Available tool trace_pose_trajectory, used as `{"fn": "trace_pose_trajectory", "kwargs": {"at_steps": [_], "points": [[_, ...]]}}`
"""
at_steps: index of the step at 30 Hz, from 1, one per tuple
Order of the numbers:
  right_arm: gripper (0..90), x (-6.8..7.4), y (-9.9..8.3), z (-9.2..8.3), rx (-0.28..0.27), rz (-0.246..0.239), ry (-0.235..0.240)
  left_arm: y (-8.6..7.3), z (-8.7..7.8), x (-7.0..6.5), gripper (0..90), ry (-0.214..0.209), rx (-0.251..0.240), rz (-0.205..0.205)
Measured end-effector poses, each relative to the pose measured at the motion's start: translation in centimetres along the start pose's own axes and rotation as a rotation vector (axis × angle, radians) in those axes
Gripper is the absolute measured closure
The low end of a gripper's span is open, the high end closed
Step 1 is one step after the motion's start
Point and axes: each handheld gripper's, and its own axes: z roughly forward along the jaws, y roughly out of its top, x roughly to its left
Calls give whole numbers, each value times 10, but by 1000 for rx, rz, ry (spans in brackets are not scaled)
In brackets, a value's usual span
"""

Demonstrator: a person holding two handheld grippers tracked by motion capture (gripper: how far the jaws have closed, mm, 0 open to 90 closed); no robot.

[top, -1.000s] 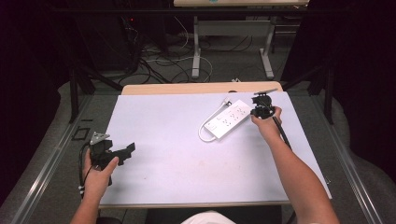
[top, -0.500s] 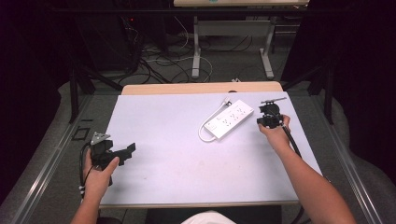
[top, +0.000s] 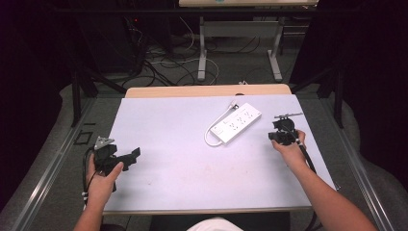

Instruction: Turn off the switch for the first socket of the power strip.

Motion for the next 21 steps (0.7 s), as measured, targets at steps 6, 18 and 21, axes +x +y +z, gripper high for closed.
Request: {"fn": "trace_pose_trajectory", "kwargs": {"at_steps": [6,18,21], "points": [[877,-4,-20,-11,-14,6,17,0,0,0,42,2,2,-4],[875,-4,-47,-26,-25,5,40,-1,0,-1,43,0,7,-2],[874,-4,-54,-31,-34,-6,44,-1,0,-1,43,0,7,-2]]}}
